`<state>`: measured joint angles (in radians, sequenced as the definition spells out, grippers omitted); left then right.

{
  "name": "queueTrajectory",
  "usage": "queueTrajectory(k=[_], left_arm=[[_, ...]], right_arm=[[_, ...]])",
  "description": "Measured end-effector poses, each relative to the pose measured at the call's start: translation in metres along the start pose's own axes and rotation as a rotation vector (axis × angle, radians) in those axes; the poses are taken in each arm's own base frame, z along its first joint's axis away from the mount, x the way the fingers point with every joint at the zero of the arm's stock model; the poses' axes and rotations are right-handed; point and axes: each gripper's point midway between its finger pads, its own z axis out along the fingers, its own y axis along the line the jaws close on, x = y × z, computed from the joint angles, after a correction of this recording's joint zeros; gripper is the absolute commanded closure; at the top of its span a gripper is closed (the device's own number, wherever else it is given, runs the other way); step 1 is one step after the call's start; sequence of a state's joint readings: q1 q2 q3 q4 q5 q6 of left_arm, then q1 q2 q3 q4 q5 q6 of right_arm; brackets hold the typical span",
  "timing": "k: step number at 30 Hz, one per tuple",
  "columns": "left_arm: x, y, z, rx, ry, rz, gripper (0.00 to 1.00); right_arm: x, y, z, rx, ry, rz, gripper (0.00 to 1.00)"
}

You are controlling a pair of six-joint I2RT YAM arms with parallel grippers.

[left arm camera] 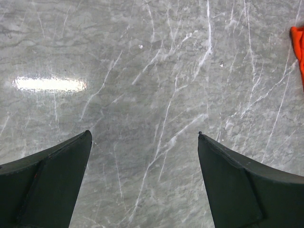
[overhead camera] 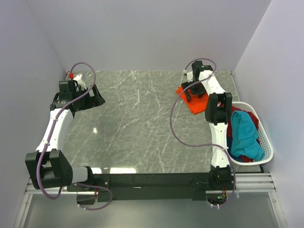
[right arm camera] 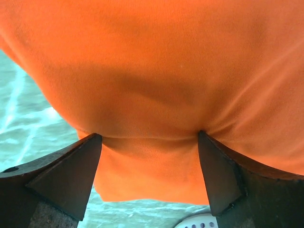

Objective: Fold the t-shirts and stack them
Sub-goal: Neatly place the folded tshirt to the corner

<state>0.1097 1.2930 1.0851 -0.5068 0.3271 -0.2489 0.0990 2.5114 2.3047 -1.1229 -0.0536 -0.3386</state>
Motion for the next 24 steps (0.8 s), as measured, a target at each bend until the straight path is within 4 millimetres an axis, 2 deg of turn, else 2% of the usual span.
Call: queueTrajectory(k=[6, 11, 14, 19, 21, 22, 24], left_arm=[[0.000, 0.000, 0.000, 0.000, 0.000, -0.001, 0.01], [0.001, 0.000, 0.000, -0.001, 0.002, -0.002, 0.00], [0.002, 0.001, -0.002, -0.003, 0.006, -0.004, 0.01], [-0.001, -0.001, -0.006, 0.000, -0.010, -0.001, 0.01], [-0.002, -0.002, -0.008, 0.002, -0.016, 0.000, 0.01], [-0.002, -0.002, -0.009, 0.002, -0.018, 0.000, 0.01], [-0.003, -0.003, -0.010, 0.003, -0.024, 0.002, 0.01]], right_arm=[[-0.003, -0.024, 0.000, 0.026, -0.041, 0.088, 0.09], [-0.018, -0.025, -0.015, 0.042, -0.111, 0.101, 0.06], [-0.020, -0.018, -0.047, 0.065, -0.165, 0.119, 0.05], [-0.026, -0.005, -0.129, 0.113, -0.295, 0.177, 0.07], [-0.025, 0.001, -0.142, 0.112, -0.312, 0.207, 0.10], [-0.022, 0.004, -0.143, 0.106, -0.303, 0.226, 0.11], [-0.008, 0.010, -0.127, 0.089, -0.246, 0.271, 0.11]])
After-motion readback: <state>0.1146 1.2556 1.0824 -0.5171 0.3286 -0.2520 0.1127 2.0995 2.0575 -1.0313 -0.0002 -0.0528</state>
